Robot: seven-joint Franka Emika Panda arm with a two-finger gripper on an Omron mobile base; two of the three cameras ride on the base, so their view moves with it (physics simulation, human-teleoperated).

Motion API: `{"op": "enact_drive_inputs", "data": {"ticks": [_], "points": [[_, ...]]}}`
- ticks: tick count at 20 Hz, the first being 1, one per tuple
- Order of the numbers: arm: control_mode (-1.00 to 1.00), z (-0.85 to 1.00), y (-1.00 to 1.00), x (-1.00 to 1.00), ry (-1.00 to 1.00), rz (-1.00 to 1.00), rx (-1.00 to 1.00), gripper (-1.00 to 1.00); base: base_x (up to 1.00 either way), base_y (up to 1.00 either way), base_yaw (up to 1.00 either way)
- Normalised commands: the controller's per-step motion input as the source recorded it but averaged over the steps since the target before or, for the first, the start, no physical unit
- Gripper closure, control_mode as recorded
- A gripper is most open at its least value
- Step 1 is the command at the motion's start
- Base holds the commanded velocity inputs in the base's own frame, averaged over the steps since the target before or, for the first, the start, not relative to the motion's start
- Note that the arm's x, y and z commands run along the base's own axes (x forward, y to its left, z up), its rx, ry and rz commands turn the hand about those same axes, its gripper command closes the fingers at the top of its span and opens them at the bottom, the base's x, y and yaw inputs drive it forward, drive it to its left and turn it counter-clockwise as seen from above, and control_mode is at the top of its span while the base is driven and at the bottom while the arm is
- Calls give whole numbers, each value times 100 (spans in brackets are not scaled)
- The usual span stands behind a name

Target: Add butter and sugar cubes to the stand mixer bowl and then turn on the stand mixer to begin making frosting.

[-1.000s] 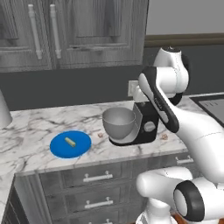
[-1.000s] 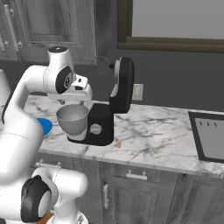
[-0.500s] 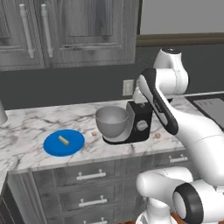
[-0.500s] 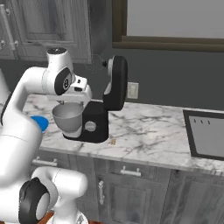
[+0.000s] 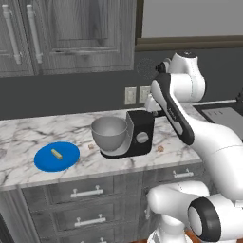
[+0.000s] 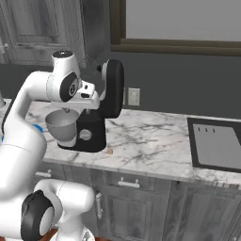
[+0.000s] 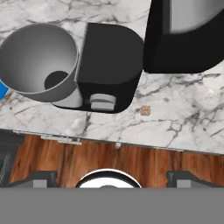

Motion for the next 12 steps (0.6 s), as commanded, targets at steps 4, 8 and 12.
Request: {"op": "enact_drive_inputs", "data": {"ticks": [4, 8, 12], "points": [[-100, 0, -18, 0, 0, 0, 3, -100, 0, 0, 0], [-100, 0, -63, 0, 0, 6, 13, -100, 0, 0, 0], [-100, -6, -83, 0, 0, 23, 19, -100, 0, 0, 0]]}}
